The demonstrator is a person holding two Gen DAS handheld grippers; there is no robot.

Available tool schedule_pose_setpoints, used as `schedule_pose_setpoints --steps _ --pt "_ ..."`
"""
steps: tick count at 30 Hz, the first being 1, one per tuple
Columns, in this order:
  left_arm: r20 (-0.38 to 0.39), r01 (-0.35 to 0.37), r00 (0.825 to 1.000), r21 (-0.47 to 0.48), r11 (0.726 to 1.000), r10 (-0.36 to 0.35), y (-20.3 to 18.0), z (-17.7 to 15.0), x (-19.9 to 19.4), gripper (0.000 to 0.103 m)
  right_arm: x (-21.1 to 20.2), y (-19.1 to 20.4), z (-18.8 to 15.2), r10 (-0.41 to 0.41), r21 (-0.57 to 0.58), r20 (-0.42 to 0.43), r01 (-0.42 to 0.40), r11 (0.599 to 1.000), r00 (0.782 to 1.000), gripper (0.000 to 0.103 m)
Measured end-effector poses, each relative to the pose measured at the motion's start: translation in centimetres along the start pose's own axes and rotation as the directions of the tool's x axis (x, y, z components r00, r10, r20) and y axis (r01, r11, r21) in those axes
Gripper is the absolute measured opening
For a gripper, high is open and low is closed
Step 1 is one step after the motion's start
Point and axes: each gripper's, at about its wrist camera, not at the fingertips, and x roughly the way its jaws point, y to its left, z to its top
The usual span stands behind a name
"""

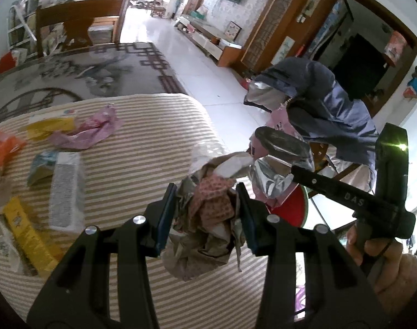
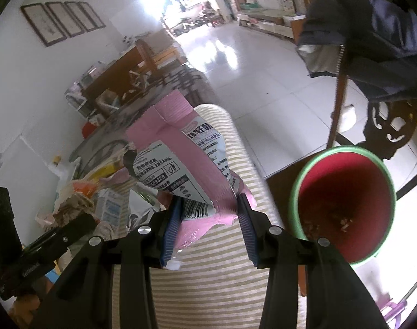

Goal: Collect trash
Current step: 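Open both grippers over the red bucket to drop the paper and bag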

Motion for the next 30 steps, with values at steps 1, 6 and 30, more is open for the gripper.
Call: schedule_pose_setpoints --steps 1,6,30 --pt "-0.003 0.002 1.000 0.002 1.000 -0.002 -0.3 0.1 0.2 0.042 -0.1 -0.3 0.1 -0.005 0.006 0.001 0.005 1.000 1.000 0.040" --pt "-0.032 0.020 0.999 0.041 0.999 -0.019 -3.0 0.4 2.1 0.042 -0.9 -4.2 0.2 -0.041 0.077 0.005 0.040 0.996 0.999 0.040" --pt "-0.169 0.176 0.975 0.193 0.965 -0.144 -14.5 1.9 11.1 0.042 -3.9 -17.6 -1.4 -0.261 0.344 -0.033 0.256 0.903 0.965 0.070"
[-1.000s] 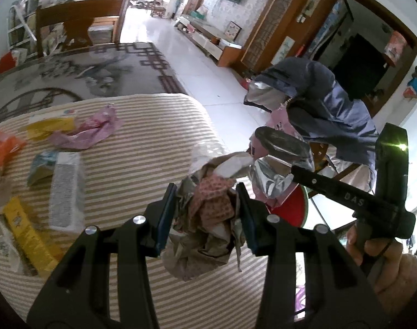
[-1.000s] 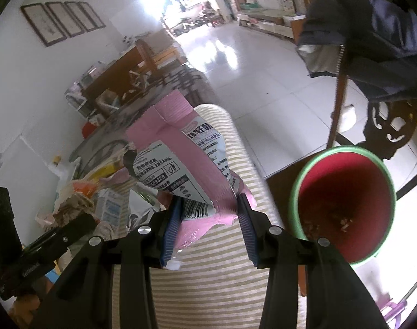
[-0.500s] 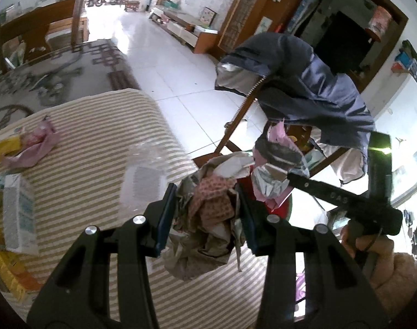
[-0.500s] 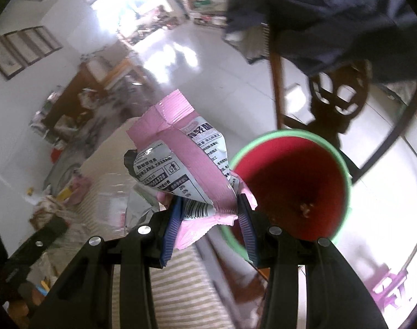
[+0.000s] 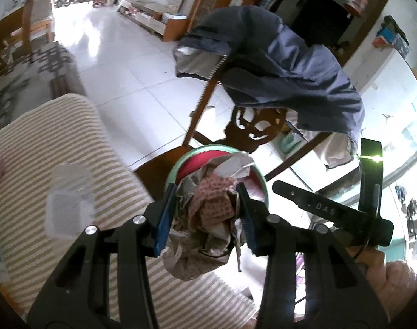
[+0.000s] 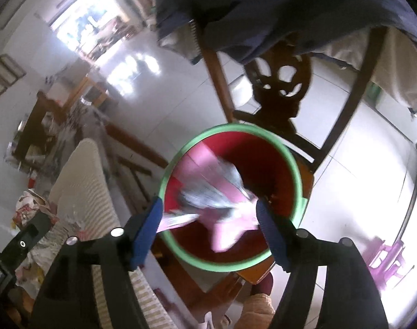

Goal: Collect trash
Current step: 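Open both grippers over the red bucket to drop the paper and bag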

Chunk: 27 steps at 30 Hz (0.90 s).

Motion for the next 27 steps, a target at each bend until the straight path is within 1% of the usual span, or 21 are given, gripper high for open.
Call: schedule_pose_setpoints --steps 3,5,7,8,9,10,14,17,20,24,27 --pt "-0.009 0.020 1.000 0.024 1.000 -0.019 -1.2 0.5 1.0 0.042 -0.7 -0.7 0.1 -0.015 0.011 0.024 0.015 1.000 1.000 0.071" --pt "-0.016 0.033 0.999 0.035 0.999 -0.033 -1.8 0.8 1.6 0.045 -1.3 -1.1 0.2 -0.024 0.012 0.045 0.024 1.000 0.999 0.071" --pt "-0.025 0.054 0.998 0.042 0.998 -0.053 -2.3 1.1 2.4 0.051 -1.7 -1.3 0.2 -0.034 0.007 0.057 0.033 0.999 0.998 0.071" --pt "-0.043 0.063 0.997 0.043 0.997 -0.062 -2.7 1.4 3.2 0.055 -1.8 -1.4 0.2 -0.036 0.006 0.059 0.036 0.999 0.998 0.071" --pt "-0.053 0.063 0.997 0.039 0.997 -0.061 -2.8 1.5 3.7 0.064 -1.9 -1.4 0.2 -0.038 0.005 0.061 0.038 0.999 0.997 0.071" --pt "-0.053 0.064 0.997 0.035 0.997 -0.063 -2.9 1.6 3.9 0.065 -2.0 -1.5 0.1 -0.040 0.005 0.064 0.040 0.999 0.997 0.071" --pt "-0.048 0.074 0.996 0.036 0.997 -0.072 -3.2 1.6 3.9 0.065 -2.5 -1.5 -0.1 -0.047 0.000 0.074 0.047 0.999 0.996 0.071" --pt "-0.038 0.062 0.997 0.044 0.997 -0.060 -2.9 1.4 3.0 0.065 -2.5 -1.1 -0.1 -0.042 -0.001 0.078 0.042 0.999 0.996 0.071" --pt "-0.008 0.042 0.999 0.042 0.998 -0.041 -2.2 1.3 1.5 0.065 -2.4 -0.1 -0.2 -0.028 -0.022 0.081 0.030 0.999 0.996 0.071" --pt "0.053 -0.022 0.998 0.064 0.998 0.019 -1.2 0.7 -1.4 0.065 -2.1 2.0 -0.3 0.000 -0.063 0.085 0.006 0.998 0.996 0.071" --pt "0.089 -0.059 0.994 0.045 0.997 0.055 0.2 0.0 -3.4 0.065 -1.5 4.5 -0.4 0.032 -0.103 0.076 -0.024 0.994 0.997 0.071"
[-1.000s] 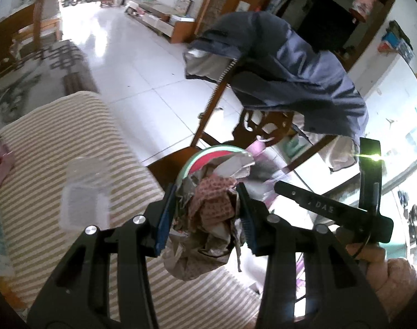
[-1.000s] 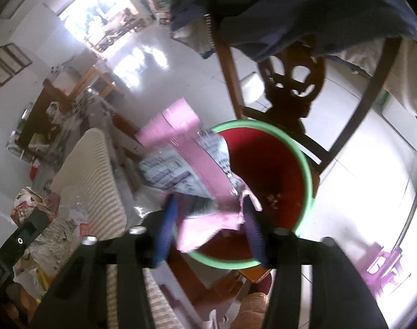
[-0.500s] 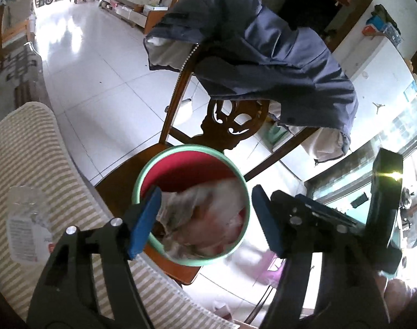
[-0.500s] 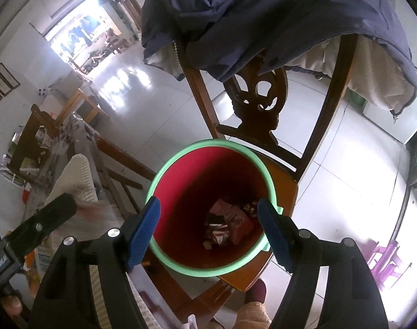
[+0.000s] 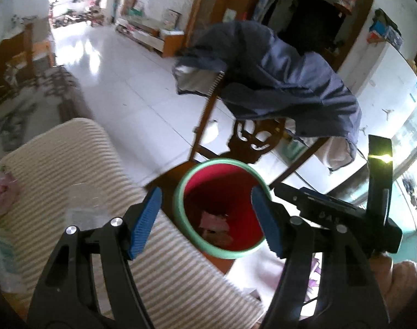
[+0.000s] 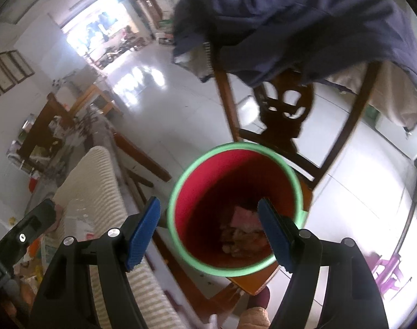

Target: Collect trash

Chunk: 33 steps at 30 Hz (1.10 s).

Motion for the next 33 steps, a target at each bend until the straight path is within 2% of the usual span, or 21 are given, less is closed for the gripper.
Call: schedule_pose_setpoints --steps 7,15,24,33 --pt "0.054 -0.085 0.994 -0.097 0.992 0.090 5.5 -2.0 -4.6 0.065 1.4 6.9 -0.9 0.066 -0.108 -0.027 -0.068 0.992 0.997 0.072" --pt "0.087 -0.160 0.979 -0.212 0.964 0.182 12.3 -5.6 -10.3 0.065 2.8 15.6 -4.3 0.121 -0.224 -0.080 -0.137 0.965 0.989 0.072" --pt "0.091 -0.179 0.972 -0.301 0.937 0.215 18.1 -9.9 -15.0 0.065 3.7 22.8 -9.6 0.118 -0.323 -0.154 -0.163 0.932 0.981 0.073" --pt "0.113 -0.206 0.961 -0.311 0.928 0.251 21.5 -12.7 -19.5 0.065 4.1 27.8 -13.5 0.135 -0.347 -0.191 -0.195 0.917 0.972 0.073"
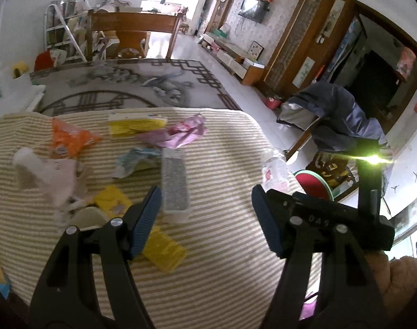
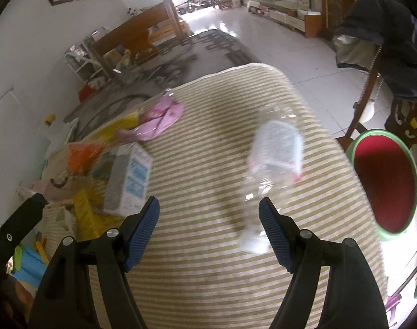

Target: Collect trash

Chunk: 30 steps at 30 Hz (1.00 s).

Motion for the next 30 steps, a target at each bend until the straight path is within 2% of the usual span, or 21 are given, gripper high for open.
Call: schedule_pose_setpoints --steps 11,30 --pt "0.005 0.018 1.000 -0.003 1.000 -0.018 2.3 -0.6 -1.5 0.065 0.0 2.4 -1.0 -0.009 0.004 0.009 0.009 1.000 1.000 0.073" --pt "0.005 0.035 0.999 0.006 0.999 -0.035 2.0 -1.0 -1.9 0.065 -0.7 2.1 -1.7 -0.019 0.028 0.014 0.018 0.999 1.000 0.074"
